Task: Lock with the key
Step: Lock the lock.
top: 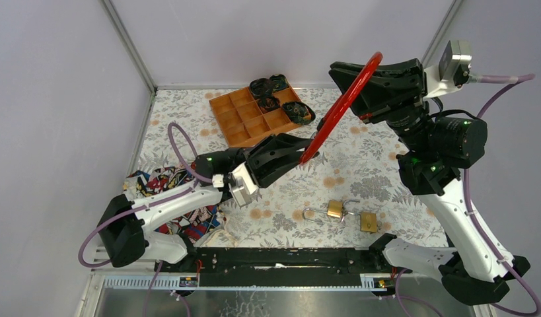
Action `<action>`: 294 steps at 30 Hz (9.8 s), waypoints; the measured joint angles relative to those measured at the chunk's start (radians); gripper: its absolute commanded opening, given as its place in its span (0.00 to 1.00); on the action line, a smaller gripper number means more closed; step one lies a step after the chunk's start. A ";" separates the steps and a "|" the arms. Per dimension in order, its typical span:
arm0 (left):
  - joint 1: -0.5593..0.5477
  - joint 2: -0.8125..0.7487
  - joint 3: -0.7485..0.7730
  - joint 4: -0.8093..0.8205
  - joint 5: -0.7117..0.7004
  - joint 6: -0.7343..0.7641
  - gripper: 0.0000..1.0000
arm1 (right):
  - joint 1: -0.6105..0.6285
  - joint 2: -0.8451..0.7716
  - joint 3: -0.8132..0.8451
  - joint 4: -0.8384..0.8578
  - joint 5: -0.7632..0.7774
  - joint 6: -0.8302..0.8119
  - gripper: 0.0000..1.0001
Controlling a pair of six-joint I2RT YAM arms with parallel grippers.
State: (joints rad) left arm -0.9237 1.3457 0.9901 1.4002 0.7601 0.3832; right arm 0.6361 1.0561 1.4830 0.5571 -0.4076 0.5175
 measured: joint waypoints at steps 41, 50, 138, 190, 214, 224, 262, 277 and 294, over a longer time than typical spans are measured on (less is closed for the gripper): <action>-0.044 0.080 0.058 0.072 -0.031 0.113 0.00 | -0.013 -0.044 -0.074 -0.127 0.190 0.037 0.23; -0.044 0.076 0.058 0.077 -0.042 0.043 0.00 | -0.015 -0.022 -0.033 -0.159 0.063 -0.016 0.30; 0.082 0.044 0.201 -0.427 -0.474 -0.842 0.00 | -0.021 0.007 -0.069 -0.361 0.084 0.026 0.92; 0.172 -0.120 0.126 -0.384 -0.553 -0.896 0.00 | 0.006 -0.188 -0.305 -0.386 -0.186 -1.467 0.57; 0.172 -0.086 0.126 -0.385 -0.554 -0.893 0.00 | 0.040 -0.045 -0.184 -0.524 -0.216 -1.711 0.39; 0.172 -0.082 0.126 -0.385 -0.536 -0.894 0.00 | 0.045 -0.030 -0.175 -0.542 -0.216 -1.696 0.11; 0.171 -0.082 0.090 -0.270 -0.465 -0.818 0.00 | 0.048 0.001 0.016 -0.844 -0.063 -0.500 1.00; 0.171 -0.111 0.072 -0.263 -0.481 -0.867 0.00 | -0.192 0.079 -0.085 -0.397 -0.363 0.339 0.77; 0.171 -0.112 0.072 -0.251 -0.495 -0.887 0.00 | -0.194 0.146 -0.127 -0.116 -0.530 0.615 0.53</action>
State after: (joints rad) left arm -0.7528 1.2339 1.0626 1.1492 0.2649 -0.5034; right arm 0.4419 1.2026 1.3556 0.4408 -0.9375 1.1324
